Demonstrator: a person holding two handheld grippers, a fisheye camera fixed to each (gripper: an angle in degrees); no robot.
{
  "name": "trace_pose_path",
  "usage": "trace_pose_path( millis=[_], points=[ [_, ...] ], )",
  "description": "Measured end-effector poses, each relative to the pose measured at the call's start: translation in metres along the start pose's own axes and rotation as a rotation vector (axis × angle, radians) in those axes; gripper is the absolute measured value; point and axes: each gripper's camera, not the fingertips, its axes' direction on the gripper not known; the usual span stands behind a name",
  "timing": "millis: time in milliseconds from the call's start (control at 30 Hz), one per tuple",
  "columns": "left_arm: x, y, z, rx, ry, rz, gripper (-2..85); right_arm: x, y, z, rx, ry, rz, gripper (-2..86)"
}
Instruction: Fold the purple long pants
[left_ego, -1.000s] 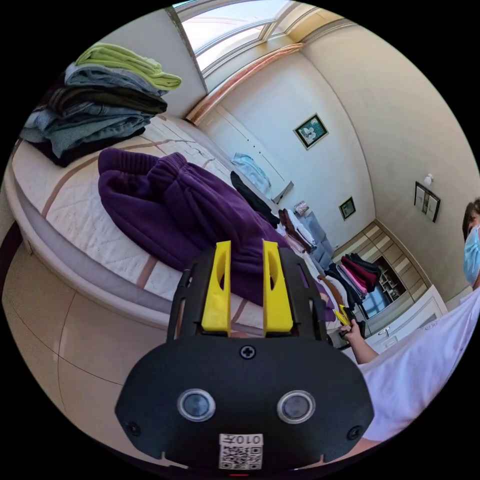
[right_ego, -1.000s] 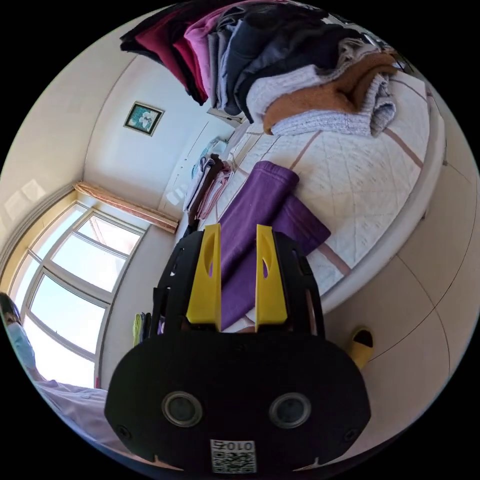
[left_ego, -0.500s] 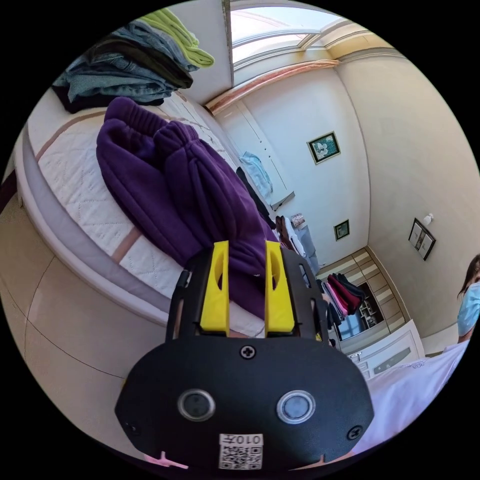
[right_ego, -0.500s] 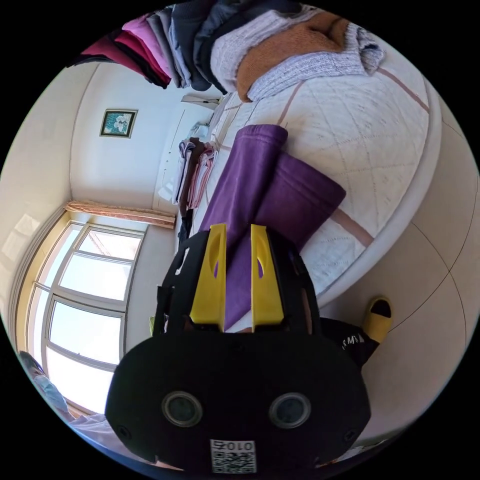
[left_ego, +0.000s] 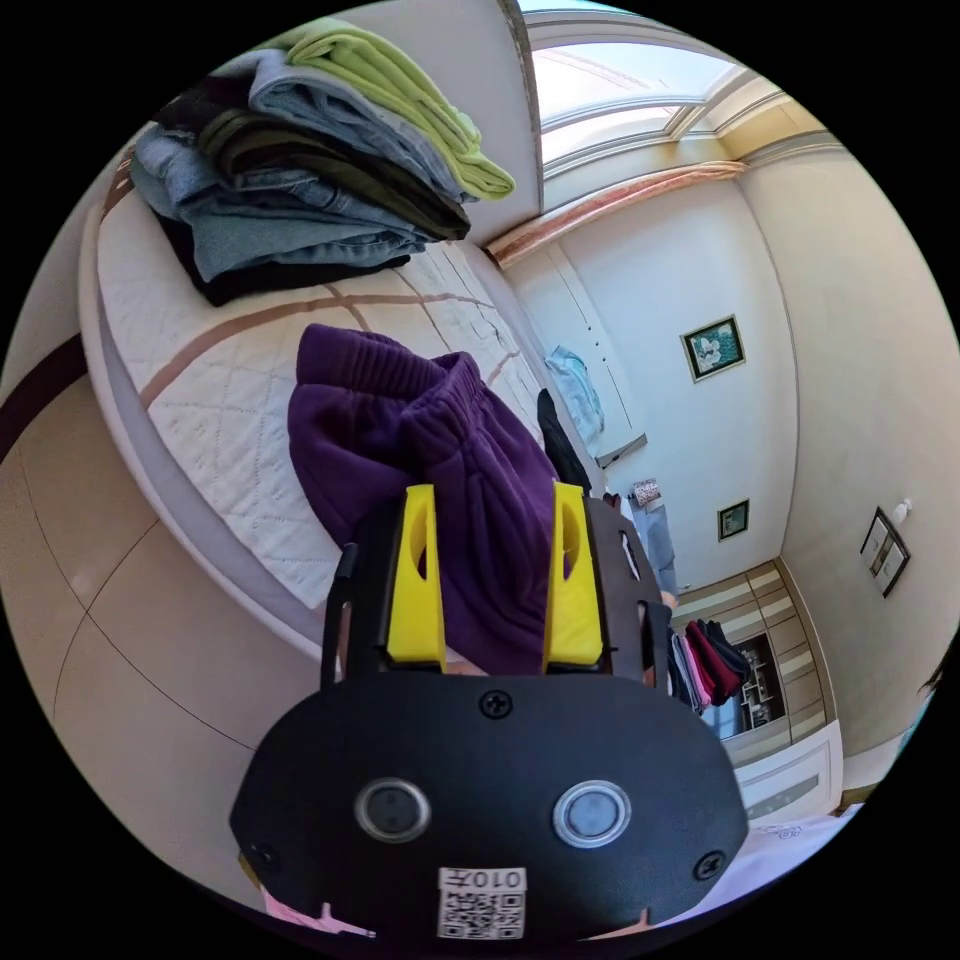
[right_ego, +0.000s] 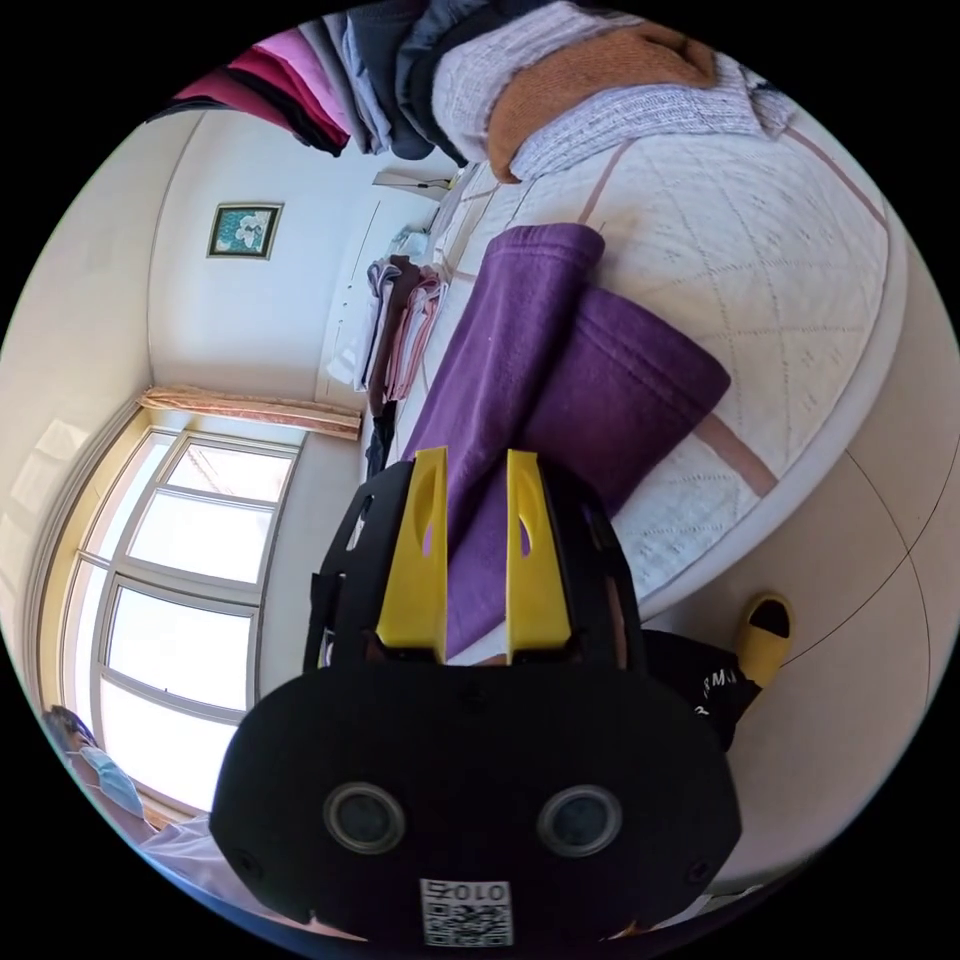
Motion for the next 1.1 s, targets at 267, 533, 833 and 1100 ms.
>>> trace_pose_path(
  millis=[267,533,833,1100],
  points=[
    [0.100,-0.091,-0.010,-0.015,0.153,0.270,7.7,-0.012,-0.013,-0.001,-0.020,0.028,0.019,8.3],
    [0.085,-0.114,-0.051,0.118,0.321,0.286,6.8,-0.028,0.002,0.007,-0.023,0.049,0.017,4.3],
    [0.000,-0.074,-0.076,0.053,0.335,0.082,5.8,-0.020,0.016,0.008,-0.055,0.006,-0.031,4.9],
    [0.077,-0.127,-0.074,0.044,0.545,0.084,5.6,0.006,0.003,0.002,0.056,-0.051,0.059,4.8]
  ],
)
